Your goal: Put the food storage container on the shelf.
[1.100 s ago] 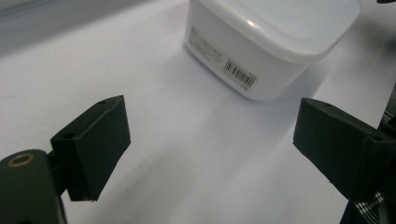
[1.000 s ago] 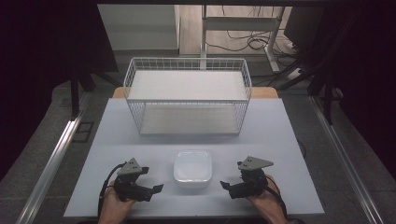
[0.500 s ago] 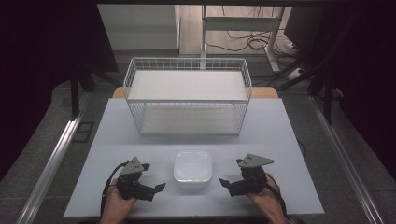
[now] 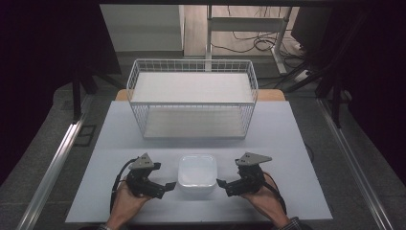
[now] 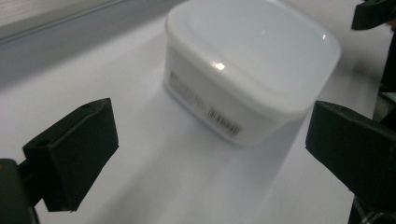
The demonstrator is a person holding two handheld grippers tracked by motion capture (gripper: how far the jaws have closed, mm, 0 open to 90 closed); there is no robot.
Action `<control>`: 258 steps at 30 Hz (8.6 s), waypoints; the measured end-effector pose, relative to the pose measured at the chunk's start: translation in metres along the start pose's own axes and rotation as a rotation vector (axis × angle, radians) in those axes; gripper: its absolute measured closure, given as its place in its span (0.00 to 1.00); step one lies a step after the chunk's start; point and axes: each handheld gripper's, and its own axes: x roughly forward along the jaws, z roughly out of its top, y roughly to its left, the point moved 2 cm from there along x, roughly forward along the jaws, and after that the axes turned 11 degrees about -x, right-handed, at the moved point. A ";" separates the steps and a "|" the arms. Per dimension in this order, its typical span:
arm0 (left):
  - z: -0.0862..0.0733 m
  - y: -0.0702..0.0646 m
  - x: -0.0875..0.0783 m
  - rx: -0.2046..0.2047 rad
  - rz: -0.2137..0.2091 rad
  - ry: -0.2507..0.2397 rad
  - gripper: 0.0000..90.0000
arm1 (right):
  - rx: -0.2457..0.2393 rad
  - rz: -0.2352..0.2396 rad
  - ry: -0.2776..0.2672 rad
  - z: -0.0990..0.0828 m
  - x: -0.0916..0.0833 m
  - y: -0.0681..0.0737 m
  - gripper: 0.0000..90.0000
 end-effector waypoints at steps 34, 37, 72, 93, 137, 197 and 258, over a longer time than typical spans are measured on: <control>0.008 -0.008 0.007 -0.160 -0.155 0.040 0.75 | 0.256 0.226 0.113 0.013 0.001 0.007 0.77; 0.009 -0.007 0.005 -0.167 -0.143 0.017 0.84 | 0.245 0.201 0.097 0.013 -0.003 0.008 0.85; 0.041 -0.016 -0.013 -0.105 -0.054 -0.084 0.90 | 0.146 0.042 -0.063 0.043 -0.011 0.001 0.87; 0.094 -0.021 -0.041 -0.066 -0.032 -0.157 0.90 | 0.094 0.016 -0.132 0.099 -0.029 -0.021 0.87; 0.213 0.001 -0.078 -0.064 0.016 -0.237 0.89 | 0.097 -0.040 -0.216 0.210 -0.036 -0.076 0.87; 0.262 0.029 -0.038 -0.143 0.124 -0.204 0.60 | 0.141 -0.149 -0.152 0.232 0.002 -0.120 0.61; 0.168 0.001 -0.020 0.117 0.046 -0.190 0.06 | -0.057 -0.109 -0.128 0.173 0.005 -0.075 0.04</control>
